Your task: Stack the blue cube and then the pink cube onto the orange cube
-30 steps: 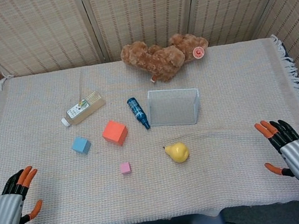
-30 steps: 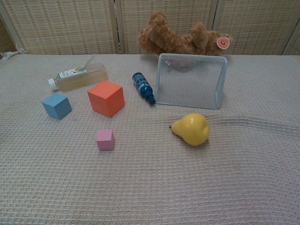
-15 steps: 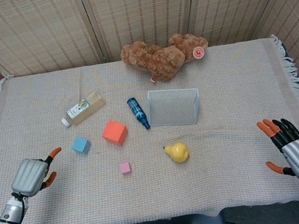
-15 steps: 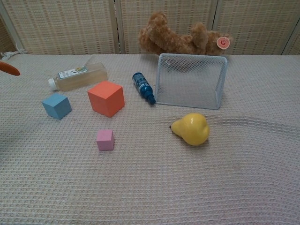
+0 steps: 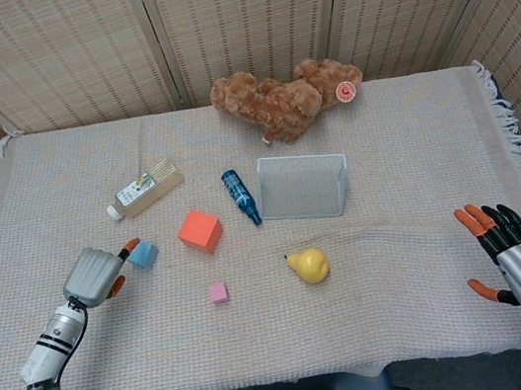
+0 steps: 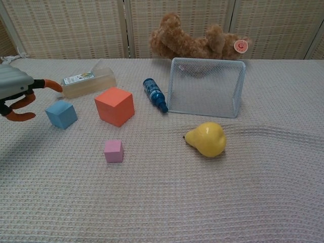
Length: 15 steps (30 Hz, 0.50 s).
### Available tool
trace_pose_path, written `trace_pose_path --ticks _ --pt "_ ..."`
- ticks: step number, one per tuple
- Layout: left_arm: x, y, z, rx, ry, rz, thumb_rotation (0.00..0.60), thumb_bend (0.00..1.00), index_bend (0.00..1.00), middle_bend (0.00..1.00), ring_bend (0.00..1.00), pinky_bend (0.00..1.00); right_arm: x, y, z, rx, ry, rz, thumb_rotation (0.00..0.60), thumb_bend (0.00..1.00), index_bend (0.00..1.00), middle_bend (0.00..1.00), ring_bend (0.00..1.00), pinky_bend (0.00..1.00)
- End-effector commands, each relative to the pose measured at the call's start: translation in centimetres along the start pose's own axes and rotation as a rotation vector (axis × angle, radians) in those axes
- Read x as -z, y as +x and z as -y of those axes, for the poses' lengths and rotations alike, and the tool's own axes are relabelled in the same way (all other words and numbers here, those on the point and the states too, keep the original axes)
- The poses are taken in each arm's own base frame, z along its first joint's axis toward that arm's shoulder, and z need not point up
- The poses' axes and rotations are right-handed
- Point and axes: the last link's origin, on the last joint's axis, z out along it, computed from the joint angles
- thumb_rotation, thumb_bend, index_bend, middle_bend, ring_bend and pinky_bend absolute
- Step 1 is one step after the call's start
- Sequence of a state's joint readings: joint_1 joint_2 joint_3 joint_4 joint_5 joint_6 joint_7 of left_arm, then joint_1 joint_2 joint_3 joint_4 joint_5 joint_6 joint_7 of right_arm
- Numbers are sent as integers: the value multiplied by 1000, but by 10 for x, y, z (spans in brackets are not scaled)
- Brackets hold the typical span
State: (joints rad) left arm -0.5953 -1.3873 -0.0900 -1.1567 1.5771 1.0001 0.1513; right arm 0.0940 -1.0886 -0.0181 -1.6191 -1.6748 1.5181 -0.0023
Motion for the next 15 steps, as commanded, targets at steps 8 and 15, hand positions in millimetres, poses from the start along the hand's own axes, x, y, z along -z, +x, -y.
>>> trace_pose_path --ticks 8,15 --pt "-22 -6 -8 -49 -16 44 600 355 117 768 854 938 0 0 0 0 -2 3 600 80 0 0 0 0" --pt "-36 -11 -10 -74 4 95 600 354 115 768 853 939 1 1 -1 2 -8 5 600 81 0 0 0 0"
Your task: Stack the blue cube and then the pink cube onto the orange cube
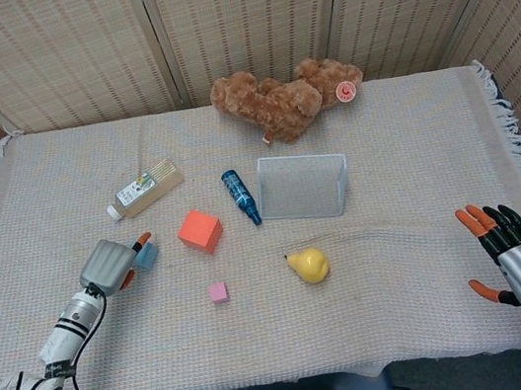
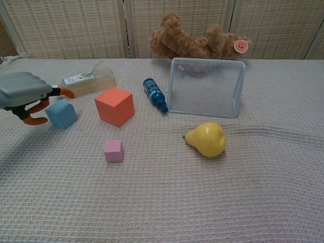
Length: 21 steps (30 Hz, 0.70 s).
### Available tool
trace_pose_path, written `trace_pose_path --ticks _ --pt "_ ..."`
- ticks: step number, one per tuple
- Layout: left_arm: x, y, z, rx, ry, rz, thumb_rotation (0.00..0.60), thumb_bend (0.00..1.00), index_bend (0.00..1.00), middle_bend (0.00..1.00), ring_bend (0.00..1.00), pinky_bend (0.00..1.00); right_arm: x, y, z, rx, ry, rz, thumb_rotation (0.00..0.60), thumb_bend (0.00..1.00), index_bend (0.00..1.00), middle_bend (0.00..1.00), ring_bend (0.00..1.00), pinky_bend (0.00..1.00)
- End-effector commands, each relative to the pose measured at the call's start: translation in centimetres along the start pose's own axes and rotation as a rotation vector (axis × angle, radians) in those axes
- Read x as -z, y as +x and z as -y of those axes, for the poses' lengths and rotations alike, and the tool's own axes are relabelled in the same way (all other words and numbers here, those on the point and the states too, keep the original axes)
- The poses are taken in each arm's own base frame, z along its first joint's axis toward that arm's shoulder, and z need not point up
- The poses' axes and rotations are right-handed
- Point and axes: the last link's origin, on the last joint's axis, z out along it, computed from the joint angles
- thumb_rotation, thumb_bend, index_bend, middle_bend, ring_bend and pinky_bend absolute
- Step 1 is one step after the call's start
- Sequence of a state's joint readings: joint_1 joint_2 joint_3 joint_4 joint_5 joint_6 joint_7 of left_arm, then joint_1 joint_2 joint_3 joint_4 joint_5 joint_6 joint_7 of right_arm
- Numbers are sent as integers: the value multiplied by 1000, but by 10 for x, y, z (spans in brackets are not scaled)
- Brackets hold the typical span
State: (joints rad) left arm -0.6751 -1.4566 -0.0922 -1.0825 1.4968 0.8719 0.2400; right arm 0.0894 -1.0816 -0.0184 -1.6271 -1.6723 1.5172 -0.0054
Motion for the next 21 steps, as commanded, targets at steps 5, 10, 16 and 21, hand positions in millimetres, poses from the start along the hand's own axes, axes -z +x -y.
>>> trace_pose_path --ticks 5,10,16,21 --pt "-10 -2 -1 5 12 27 600 353 129 769 853 940 0 0 0 2 -3 2 600 81 0 0 0 0" --pt "-11 -4 -3 11 5 6 600 350 317 798 853 947 0 1 0 2 -5 -3 600 81 0 0 0 0" --pt "-13 -5 -7 51 -8 -58 600 354 529 846 868 970 0 -1 0 4 -5 11 600 81 0 0 0 0" --pt "-12 -3 -4 56 -12 -88 600 354 564 855 878 976 1 0 0 2 -2 11 600 81 0 0 0 0"
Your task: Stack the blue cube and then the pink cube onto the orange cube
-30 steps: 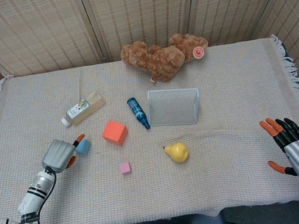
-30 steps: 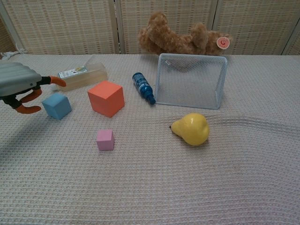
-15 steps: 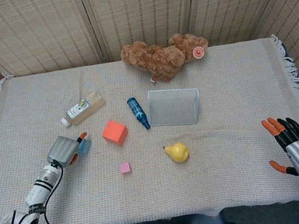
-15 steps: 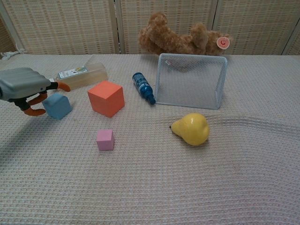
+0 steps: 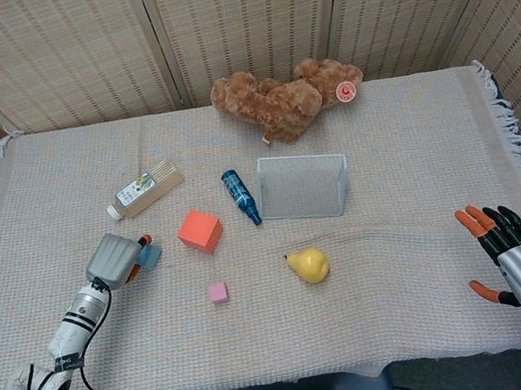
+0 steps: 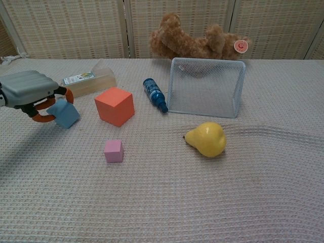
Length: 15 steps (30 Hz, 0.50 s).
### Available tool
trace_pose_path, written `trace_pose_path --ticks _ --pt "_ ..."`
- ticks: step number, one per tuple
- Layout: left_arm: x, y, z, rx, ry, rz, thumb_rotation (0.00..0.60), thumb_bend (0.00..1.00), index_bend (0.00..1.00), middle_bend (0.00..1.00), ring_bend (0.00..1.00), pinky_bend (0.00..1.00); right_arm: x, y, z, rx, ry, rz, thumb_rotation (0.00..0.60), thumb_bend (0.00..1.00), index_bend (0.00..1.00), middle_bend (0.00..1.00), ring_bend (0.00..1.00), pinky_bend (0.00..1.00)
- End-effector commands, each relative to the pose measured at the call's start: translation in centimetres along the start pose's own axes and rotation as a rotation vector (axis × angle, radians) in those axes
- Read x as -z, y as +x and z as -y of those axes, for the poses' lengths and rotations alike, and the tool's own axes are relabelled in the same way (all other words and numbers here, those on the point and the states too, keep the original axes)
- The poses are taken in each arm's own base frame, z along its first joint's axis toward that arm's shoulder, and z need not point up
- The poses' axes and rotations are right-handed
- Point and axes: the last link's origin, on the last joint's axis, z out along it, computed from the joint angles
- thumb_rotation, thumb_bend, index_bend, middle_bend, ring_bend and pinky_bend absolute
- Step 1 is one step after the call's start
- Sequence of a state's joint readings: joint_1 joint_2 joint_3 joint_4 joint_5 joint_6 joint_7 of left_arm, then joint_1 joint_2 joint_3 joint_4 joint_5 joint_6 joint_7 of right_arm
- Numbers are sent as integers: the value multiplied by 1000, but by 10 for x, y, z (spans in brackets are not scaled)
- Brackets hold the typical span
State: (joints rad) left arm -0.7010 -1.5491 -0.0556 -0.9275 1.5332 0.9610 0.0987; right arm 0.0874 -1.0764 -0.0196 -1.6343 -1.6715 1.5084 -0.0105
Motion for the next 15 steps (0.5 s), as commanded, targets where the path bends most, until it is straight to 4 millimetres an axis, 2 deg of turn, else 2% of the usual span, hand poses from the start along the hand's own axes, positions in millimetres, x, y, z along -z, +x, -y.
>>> trace_pose_path --ticks 1,8,12,15 --pt "2 2 0 15 -5 -17 600 354 563 855 882 978 0 0 0 -1 0 0 600 81 0 0 0 0" --pt "21 27 8 121 -7 -58 600 353 574 864 890 986 1 0 1 -2 4 9 600 81 0 0 0 0" --pt "34 50 9 136 -23 -73 600 354 584 865 891 986 1 -1 2 -6 10 18 600 80 0 0 0 0" --pt "33 69 5 122 -27 -106 600 355 588 866 892 986 1 -2 4 -10 19 26 600 81 0 0 0 0"
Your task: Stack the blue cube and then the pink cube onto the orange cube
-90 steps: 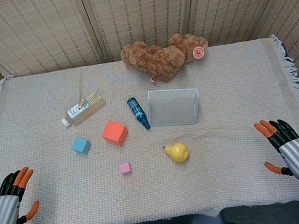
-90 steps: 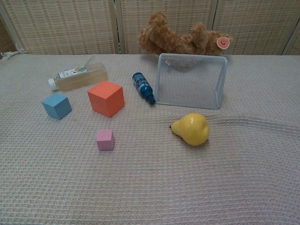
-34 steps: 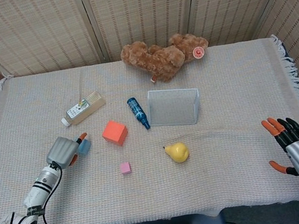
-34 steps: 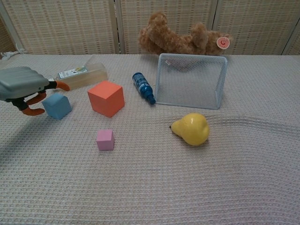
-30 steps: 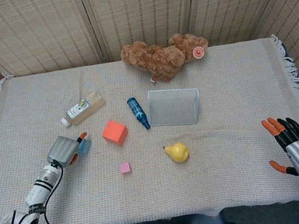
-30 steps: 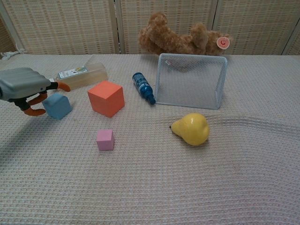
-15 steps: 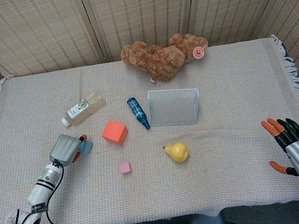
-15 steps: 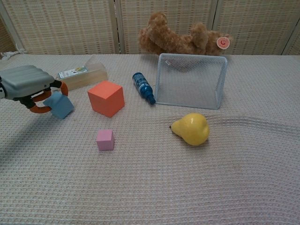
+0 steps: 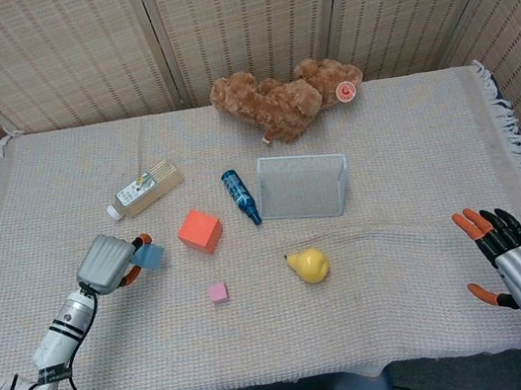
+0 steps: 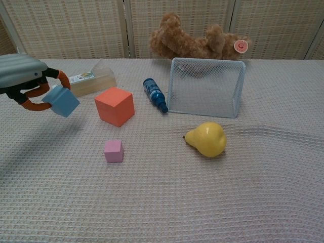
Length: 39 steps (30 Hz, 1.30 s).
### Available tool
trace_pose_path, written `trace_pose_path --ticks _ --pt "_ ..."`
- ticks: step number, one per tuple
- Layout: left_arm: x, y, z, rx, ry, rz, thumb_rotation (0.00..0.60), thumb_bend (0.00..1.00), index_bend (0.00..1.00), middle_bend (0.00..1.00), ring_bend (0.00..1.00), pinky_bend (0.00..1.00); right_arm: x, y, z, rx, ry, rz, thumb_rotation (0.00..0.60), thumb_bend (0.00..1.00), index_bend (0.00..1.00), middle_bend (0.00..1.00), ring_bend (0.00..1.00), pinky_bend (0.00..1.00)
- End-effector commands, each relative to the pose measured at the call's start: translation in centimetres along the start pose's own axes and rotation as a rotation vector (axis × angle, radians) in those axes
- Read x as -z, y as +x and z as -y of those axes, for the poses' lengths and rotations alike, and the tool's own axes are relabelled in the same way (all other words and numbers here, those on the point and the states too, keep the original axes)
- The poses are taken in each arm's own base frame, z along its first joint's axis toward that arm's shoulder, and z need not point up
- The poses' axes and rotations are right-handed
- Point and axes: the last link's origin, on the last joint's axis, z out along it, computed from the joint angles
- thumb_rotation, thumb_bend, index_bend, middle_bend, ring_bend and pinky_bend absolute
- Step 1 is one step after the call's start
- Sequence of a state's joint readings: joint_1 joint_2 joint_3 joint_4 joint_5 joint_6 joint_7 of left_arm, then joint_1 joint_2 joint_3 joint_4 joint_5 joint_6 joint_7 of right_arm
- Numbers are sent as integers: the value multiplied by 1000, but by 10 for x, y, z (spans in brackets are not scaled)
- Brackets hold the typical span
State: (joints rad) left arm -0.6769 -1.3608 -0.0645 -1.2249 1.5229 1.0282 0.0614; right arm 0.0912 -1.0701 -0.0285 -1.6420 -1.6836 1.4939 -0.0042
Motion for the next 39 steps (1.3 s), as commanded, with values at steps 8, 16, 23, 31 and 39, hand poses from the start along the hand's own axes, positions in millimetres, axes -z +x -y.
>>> trace_pose_path --ticks 8,16,23,31,39 --pt "-21 61 -25 -107 -28 -81 600 352 595 867 893 984 0 -2 3 -5 11 19 600 81 0 0 0 0" --pt "-46 59 -60 -151 -51 -62 600 350 600 867 893 983 2 3 0 -11 -6 9 600 81 0 0 0 0" --pt "-63 56 -88 -138 -79 -22 600 351 604 879 919 996 4 7 -5 -17 -20 10 600 80 0 0 0 0" --pt "-76 56 -105 -137 -72 -9 600 347 600 884 927 1000 5 7 -6 -20 -18 31 600 80 0 0 0 0" --pt "-84 55 -106 -139 -46 4 600 347 598 885 927 1000 4 7 -7 -21 -21 45 600 81 0 0 0 0"
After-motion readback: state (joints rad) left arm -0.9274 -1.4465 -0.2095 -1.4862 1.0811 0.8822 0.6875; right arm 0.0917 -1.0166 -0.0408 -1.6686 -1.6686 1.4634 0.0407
